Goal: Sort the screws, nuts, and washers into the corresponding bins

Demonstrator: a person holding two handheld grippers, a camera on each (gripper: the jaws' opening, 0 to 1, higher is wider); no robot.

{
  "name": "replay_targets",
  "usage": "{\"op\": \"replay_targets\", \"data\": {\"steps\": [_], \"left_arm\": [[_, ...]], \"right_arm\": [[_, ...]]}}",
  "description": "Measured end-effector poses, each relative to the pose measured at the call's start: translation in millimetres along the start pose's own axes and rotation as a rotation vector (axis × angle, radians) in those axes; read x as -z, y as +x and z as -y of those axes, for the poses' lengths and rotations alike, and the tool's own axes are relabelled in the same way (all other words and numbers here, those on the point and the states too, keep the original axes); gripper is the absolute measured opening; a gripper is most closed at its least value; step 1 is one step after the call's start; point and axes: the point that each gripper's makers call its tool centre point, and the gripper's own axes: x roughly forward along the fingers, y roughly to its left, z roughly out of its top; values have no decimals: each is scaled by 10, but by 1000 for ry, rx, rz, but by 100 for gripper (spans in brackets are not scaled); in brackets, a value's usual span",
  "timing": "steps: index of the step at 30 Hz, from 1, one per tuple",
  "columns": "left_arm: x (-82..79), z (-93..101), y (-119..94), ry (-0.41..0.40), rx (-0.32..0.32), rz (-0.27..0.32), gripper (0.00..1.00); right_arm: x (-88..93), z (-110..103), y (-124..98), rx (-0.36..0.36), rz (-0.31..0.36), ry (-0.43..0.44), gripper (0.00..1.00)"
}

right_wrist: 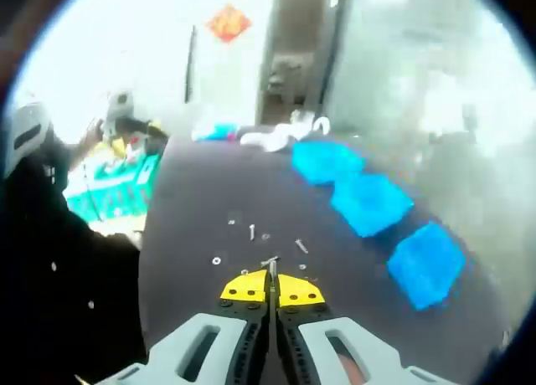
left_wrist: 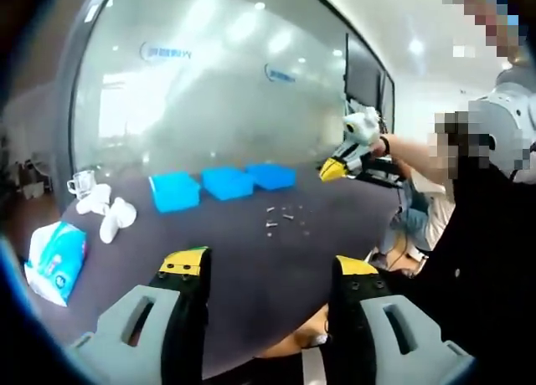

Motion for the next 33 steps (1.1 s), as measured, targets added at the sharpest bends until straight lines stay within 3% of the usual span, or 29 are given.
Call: {"op": "replay_targets", "data": {"steps": [5, 11, 14, 18, 26, 33], "left_arm": [[-82, -91, -11, -7, -33, 36, 56], [-117, -208, -28, -5, -93, 61, 56], [-129, -232, -48, -1, -104, 67, 56], [-154, -250, -63, 0, -114, 79, 56], [-199, -243, -61, 25, -126, 84, 57], [-205, -208, -86, -1, -122, 98, 56]], "right_arm": [[-67, 75, -152, 162, 135, 48, 0], [-124, 243, -387, 335, 307, 194, 0], [-130, 364, -546, 449, 365, 229, 0], [-125, 462, -694, 539, 422, 297, 0], [-143, 607, -678, 561, 448, 329, 0], [-250, 916, -512, 546, 467, 349, 0]]}}
